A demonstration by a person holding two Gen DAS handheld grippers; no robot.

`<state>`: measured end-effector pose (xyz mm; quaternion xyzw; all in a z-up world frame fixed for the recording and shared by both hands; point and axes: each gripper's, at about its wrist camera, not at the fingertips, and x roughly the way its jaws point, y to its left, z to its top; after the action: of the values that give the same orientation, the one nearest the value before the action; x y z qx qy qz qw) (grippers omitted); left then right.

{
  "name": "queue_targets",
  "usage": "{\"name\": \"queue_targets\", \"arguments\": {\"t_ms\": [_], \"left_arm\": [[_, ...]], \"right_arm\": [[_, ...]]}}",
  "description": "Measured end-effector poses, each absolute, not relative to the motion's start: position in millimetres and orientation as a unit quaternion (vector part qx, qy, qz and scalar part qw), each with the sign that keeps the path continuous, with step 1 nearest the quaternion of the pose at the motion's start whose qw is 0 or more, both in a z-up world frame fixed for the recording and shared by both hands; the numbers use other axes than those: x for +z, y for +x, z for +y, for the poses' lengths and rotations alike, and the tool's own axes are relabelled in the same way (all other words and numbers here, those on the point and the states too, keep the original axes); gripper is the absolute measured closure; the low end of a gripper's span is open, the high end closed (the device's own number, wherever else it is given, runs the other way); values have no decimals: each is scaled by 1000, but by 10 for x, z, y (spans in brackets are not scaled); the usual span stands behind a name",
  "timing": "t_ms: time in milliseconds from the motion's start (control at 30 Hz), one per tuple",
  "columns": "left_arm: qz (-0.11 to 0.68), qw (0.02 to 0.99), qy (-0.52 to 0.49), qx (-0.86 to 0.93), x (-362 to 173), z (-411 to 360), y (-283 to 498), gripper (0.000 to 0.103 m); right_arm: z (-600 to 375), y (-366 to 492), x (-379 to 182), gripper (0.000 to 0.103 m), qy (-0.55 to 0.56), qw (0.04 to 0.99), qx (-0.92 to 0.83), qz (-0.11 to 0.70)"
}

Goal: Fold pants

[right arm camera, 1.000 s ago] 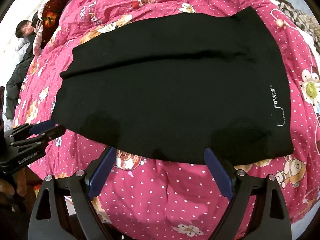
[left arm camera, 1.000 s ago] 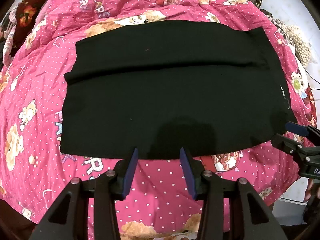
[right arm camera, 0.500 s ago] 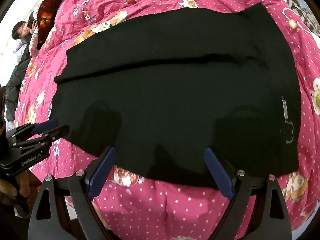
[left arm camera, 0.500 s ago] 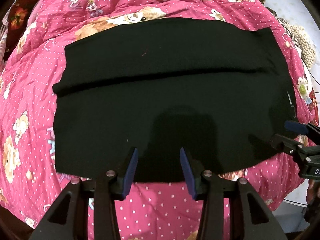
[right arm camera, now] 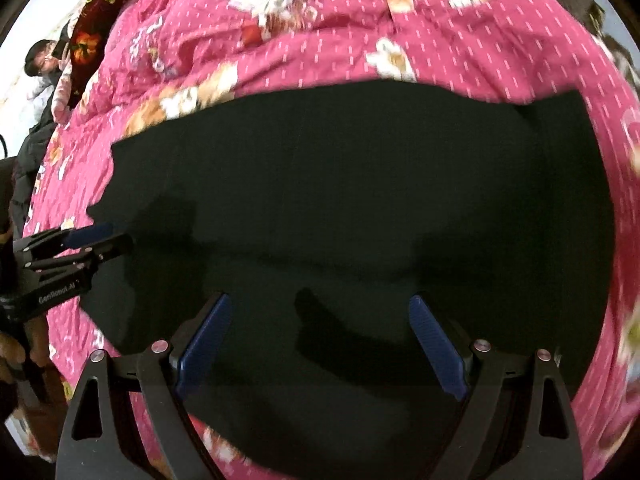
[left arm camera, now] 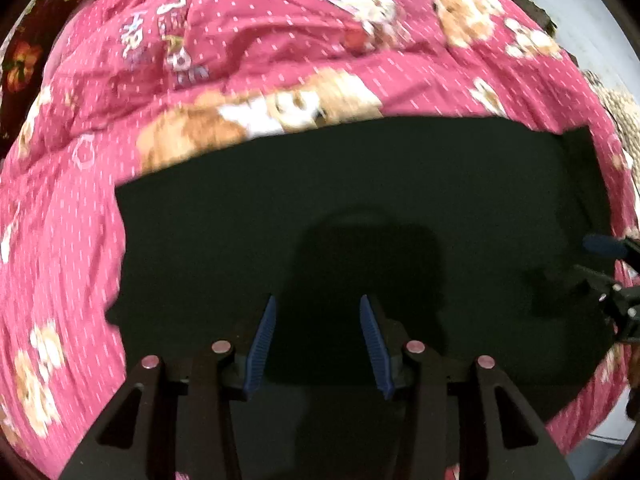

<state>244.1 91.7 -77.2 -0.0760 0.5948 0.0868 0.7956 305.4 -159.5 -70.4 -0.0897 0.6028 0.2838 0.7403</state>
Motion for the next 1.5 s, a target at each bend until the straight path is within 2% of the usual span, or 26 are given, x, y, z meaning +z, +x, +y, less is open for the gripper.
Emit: {"name": "queue_targets", "arguments": {"t_ms": [500, 567, 733, 800, 867, 900, 933, 967, 1067, 1300, 1500], "left_arm": [[569, 821, -32, 33, -1121, 1516, 3447, 46], [569, 821, -30, 26, -1187, 1528, 3500, 42], [570, 822, -4, 17, -1318, 1491, 3547, 40], [571, 821, 7, 18, -1344, 1462, 3559, 42], [571, 821, 15, 16, -1332, 1389, 3562, 59], [571, 821, 21, 13, -1320, 1347, 3564, 65], [570, 821, 28, 9, -1305, 1291, 3574, 79], [570, 821, 36, 7, -1283, 1253, 3569, 89], [569, 822, 35, 8, -1194, 1170, 3502, 95], [550, 835, -6, 22, -784, 1179, 3272, 96], [535, 844, -33, 28, -405, 1097, 2688, 96]], "right_arm": [[-1214, 4466, -877, 13, -173, 751, 322, 551], [-1192, 4599, -941, 13, -183, 746, 323, 552], [-1183, 4761, -1205, 13, -205, 716, 326, 582], [-1184, 4754, -1244, 24, -210, 709, 332, 586], [-1184, 4738, -1219, 49, -211, 707, 336, 585], [-1175, 4723, -1197, 55, -215, 708, 335, 584], [-1180, 4692, -1169, 70, -218, 708, 337, 582], [-1169, 4652, -1122, 77, -224, 709, 338, 577], [-1088, 4512, -1011, 89, -253, 715, 331, 561], [-1190, 4216, -599, 94, -245, 738, 327, 537], [-1525, 3721, -192, 94, -210, 761, 326, 520]]}}
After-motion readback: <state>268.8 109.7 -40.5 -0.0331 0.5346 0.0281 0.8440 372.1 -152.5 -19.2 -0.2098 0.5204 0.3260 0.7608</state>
